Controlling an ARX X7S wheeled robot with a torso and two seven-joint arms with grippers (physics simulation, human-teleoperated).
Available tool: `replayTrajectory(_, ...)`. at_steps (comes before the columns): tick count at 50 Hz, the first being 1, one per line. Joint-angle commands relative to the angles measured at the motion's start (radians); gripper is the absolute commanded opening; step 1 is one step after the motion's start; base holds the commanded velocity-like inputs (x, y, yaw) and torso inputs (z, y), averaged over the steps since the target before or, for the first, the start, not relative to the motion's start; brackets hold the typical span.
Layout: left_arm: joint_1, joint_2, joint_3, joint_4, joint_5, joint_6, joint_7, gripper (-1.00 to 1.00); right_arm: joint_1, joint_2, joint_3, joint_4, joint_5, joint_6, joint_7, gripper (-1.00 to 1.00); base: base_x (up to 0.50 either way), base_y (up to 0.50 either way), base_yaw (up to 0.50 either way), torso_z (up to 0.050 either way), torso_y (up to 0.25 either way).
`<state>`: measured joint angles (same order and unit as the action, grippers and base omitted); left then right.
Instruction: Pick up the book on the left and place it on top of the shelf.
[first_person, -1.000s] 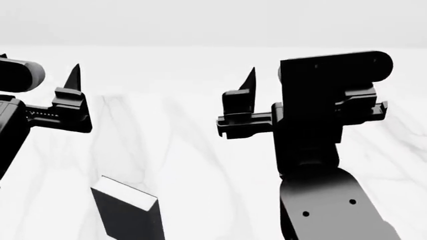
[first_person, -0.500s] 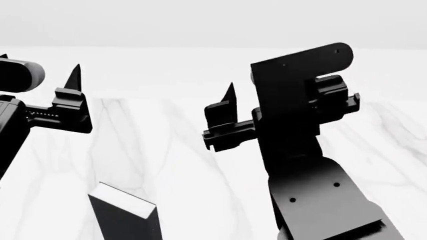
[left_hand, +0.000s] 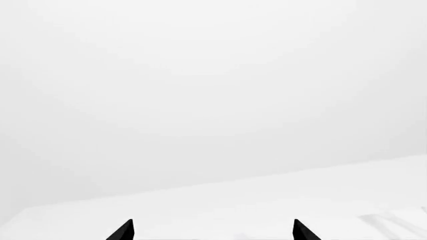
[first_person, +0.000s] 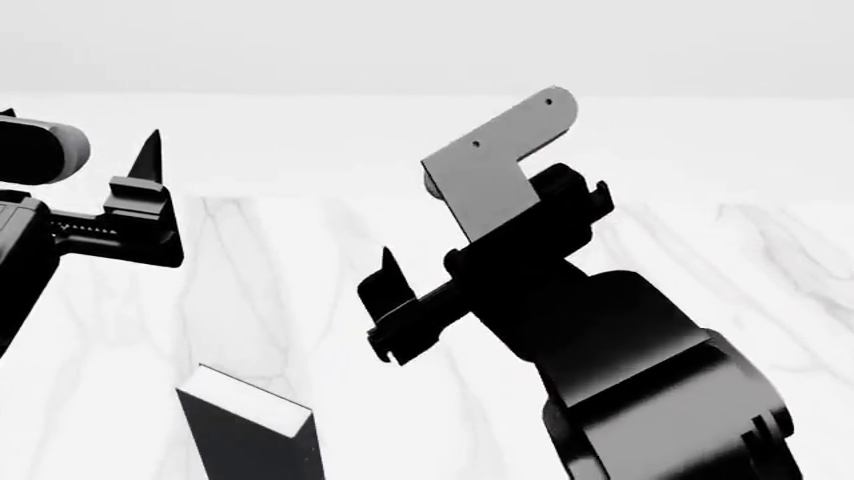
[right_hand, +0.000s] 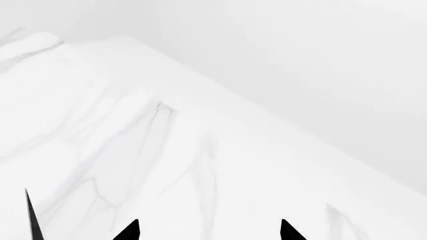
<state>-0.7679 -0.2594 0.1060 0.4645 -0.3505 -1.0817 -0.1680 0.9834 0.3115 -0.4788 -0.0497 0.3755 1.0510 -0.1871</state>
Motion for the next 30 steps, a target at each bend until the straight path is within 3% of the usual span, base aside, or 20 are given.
replayTrajectory(1, 0.001, -0.004, 0.002, -0.007, -0.004, 0.005, -0.002, 1.0, 0.034, 0.016, -0.109, 0.089, 0.001, -0.051, -0.12, 1.0, 0.0, 0.0, 0.0, 0.0, 0.0)
replayTrajectory(30, 0.005, -0.011, 0.012, -0.021, -0.011, 0.017, -0.007, 1.0, -0.005, 0.029, -0.167, 0.024, 0.079, -0.017, -0.223, 1.0, 0.0, 0.0, 0.0, 0.0, 0.0)
